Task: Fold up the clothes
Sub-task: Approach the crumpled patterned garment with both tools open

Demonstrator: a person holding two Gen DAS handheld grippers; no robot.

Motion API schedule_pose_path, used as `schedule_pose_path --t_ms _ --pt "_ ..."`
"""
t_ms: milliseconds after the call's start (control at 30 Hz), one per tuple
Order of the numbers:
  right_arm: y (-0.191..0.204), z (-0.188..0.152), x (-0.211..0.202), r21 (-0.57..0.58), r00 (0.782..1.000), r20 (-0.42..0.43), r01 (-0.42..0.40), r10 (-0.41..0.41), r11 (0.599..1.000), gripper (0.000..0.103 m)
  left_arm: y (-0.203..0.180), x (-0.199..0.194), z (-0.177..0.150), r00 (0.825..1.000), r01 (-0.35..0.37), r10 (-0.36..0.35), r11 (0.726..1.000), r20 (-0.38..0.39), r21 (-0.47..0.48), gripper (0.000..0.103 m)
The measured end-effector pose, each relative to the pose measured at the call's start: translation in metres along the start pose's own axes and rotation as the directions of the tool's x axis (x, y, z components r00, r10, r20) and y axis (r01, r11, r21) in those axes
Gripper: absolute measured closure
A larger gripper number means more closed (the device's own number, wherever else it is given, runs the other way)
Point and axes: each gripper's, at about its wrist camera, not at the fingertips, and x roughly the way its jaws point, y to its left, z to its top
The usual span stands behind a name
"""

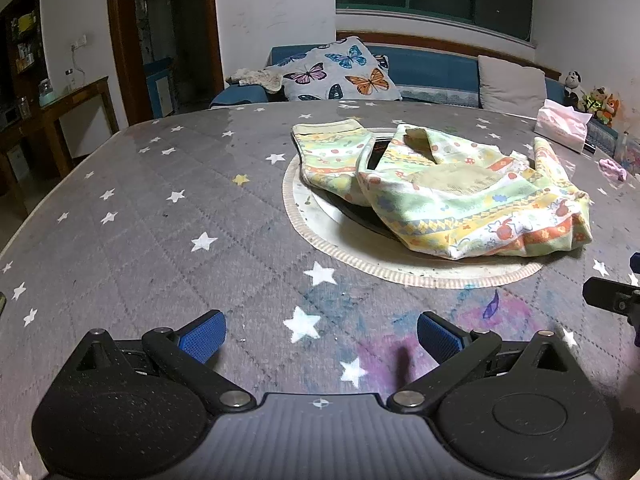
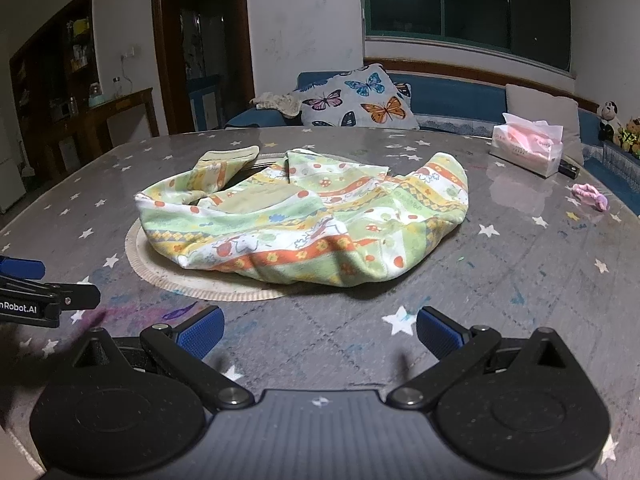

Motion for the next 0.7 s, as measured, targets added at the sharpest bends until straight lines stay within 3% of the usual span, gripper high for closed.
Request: schedule_pose_path --t_ms 167,700 --pt "0.007 -0.006 -0.007 -0.015 1.0 0.025 -0.004 0.005 1.0 0.0 0.001 -0.001 -0.001 1.0 0.009 -0.009 1.0 -0.01 0.002 0.0" --pt "0.01 -0.008 -0.007 -0.005 0.999 -0.019 -0.045 0.045 0.999 0.0 -0.013 -0.007 -0.007 0.999 0.045 -0.045 0.999 -0.022 0.026 0.0"
